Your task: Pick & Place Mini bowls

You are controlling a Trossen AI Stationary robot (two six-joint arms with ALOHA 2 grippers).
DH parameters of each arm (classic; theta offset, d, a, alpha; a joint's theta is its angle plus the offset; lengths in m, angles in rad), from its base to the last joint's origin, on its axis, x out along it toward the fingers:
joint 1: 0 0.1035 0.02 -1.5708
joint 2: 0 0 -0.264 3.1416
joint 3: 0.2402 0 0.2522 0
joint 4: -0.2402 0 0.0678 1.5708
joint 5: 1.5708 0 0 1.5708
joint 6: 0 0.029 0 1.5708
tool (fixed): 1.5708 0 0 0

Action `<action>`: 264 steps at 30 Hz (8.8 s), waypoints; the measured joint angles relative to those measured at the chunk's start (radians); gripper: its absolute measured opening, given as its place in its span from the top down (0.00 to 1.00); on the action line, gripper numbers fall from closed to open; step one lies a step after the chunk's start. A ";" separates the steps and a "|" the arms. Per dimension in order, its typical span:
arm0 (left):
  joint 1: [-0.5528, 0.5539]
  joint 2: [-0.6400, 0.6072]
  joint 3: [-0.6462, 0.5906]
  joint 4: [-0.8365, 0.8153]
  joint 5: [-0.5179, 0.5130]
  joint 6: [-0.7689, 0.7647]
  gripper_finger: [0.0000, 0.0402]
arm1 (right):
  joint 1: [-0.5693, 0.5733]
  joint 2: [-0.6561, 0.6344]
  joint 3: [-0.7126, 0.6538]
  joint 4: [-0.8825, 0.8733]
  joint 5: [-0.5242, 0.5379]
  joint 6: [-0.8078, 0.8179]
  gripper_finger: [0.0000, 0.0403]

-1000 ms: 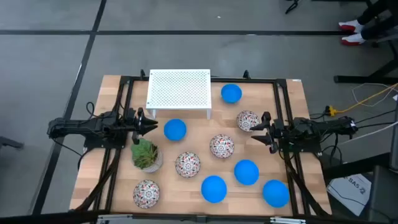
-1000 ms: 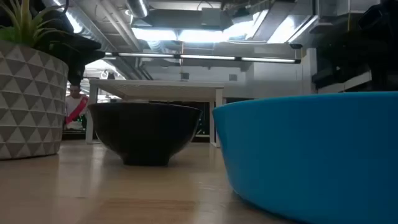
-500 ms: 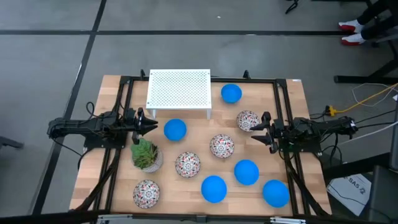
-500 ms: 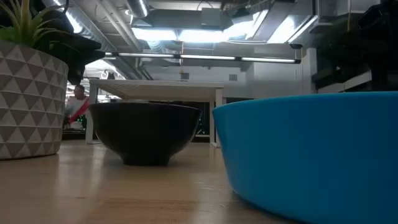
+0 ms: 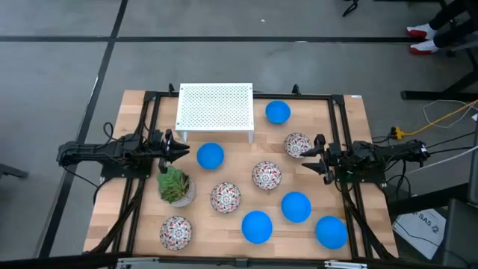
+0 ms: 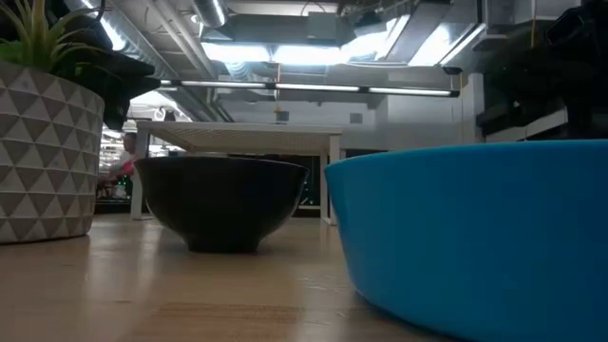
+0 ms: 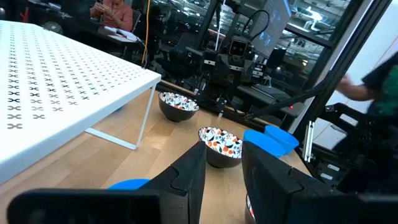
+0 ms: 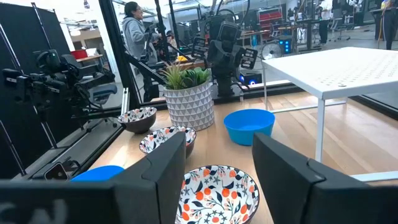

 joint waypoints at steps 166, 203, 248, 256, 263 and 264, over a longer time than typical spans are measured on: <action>0.000 0.000 0.001 0.007 0.000 0.000 0.75 | -0.655 1.639 1.059 -0.586 0.166 -0.234 0.54; 0.000 0.000 0.000 0.007 0.000 0.000 0.75 | -0.641 1.639 0.951 -0.395 0.122 -0.311 0.54; 0.000 0.000 0.000 0.007 0.000 0.000 0.75 | -0.643 1.439 0.950 -0.541 0.060 -0.226 0.99; 0.000 0.000 0.000 0.007 0.000 0.000 0.75 | -0.644 1.313 0.950 -0.604 0.138 -0.233 1.00; 0.000 0.000 0.000 0.007 0.000 0.000 0.75 | -0.651 1.219 0.956 -0.600 0.156 -0.243 1.00; 0.000 0.000 0.000 0.007 0.000 0.000 0.75 | -0.654 1.212 0.963 -0.599 0.157 -0.246 1.00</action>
